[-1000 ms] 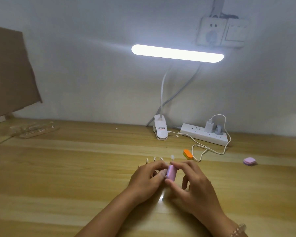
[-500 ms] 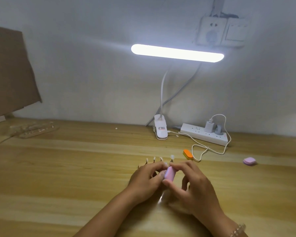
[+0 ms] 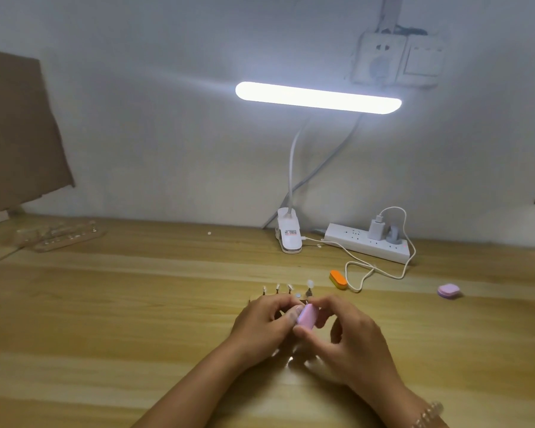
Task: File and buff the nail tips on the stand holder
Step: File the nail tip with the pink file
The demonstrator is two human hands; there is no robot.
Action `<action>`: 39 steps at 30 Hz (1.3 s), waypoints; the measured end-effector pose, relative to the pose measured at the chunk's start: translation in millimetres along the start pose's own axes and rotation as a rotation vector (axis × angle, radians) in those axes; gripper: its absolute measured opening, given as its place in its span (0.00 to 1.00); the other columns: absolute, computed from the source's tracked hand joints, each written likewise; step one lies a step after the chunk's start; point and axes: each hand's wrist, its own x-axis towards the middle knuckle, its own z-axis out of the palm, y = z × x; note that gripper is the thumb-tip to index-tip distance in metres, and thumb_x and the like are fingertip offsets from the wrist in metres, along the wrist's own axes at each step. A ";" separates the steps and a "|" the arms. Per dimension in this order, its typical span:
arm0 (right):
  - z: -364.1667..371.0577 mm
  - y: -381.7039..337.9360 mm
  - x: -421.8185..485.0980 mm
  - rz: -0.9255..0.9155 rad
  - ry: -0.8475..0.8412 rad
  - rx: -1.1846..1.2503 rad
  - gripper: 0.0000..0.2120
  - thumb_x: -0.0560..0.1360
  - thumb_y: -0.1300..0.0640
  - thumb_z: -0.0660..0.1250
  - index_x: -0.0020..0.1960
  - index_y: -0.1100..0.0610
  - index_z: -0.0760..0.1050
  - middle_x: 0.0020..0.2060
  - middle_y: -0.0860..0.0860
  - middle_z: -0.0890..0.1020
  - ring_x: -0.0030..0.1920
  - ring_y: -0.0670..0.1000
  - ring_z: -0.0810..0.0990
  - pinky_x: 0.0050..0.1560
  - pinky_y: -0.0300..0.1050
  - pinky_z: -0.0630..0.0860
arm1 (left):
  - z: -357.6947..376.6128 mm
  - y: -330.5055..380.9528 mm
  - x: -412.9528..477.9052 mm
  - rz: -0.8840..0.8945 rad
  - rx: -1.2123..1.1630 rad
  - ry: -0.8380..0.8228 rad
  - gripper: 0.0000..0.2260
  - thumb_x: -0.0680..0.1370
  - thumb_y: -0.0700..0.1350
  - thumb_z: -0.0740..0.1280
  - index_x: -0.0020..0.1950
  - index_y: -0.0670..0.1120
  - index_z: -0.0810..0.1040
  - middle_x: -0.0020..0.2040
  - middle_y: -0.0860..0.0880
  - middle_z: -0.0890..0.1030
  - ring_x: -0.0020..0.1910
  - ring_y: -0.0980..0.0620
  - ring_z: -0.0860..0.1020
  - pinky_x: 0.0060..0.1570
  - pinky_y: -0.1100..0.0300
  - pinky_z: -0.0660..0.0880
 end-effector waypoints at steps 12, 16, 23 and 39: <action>-2.2 4.3 5.7 0.081 0.056 0.060 0.14 0.65 0.39 0.73 0.48 0.39 0.75 0.42 0.34 0.80 0.34 0.43 0.77 0.34 0.34 0.69 | -0.1 -0.9 0.8 0.005 -0.022 -0.005 0.10 0.76 0.58 0.62 0.43 0.60 0.81 0.38 0.59 0.82 0.37 0.58 0.77 0.41 0.52 0.76; -0.6 -1.0 1.3 0.005 -0.023 0.023 0.16 0.66 0.40 0.74 0.52 0.41 0.77 0.43 0.36 0.81 0.32 0.44 0.76 0.33 0.35 0.69 | -0.1 -0.9 0.9 0.011 -0.033 0.001 0.09 0.77 0.56 0.62 0.43 0.60 0.81 0.36 0.60 0.80 0.37 0.58 0.77 0.40 0.55 0.74; -0.6 -1.8 0.0 -0.001 -0.024 0.024 0.14 0.66 0.44 0.76 0.49 0.43 0.76 0.41 0.39 0.81 0.33 0.45 0.76 0.34 0.34 0.70 | -0.5 -0.4 0.8 0.009 -0.043 -0.004 0.09 0.76 0.56 0.62 0.42 0.59 0.81 0.35 0.60 0.80 0.35 0.59 0.76 0.37 0.53 0.73; 0.2 3.0 1.1 0.021 0.039 0.000 0.16 0.67 0.38 0.72 0.52 0.37 0.74 0.45 0.32 0.79 0.32 0.46 0.76 0.35 0.37 0.72 | 1.0 2.0 -0.8 0.037 0.022 -0.015 0.07 0.75 0.54 0.61 0.45 0.59 0.80 0.39 0.61 0.81 0.40 0.53 0.79 0.48 0.45 0.76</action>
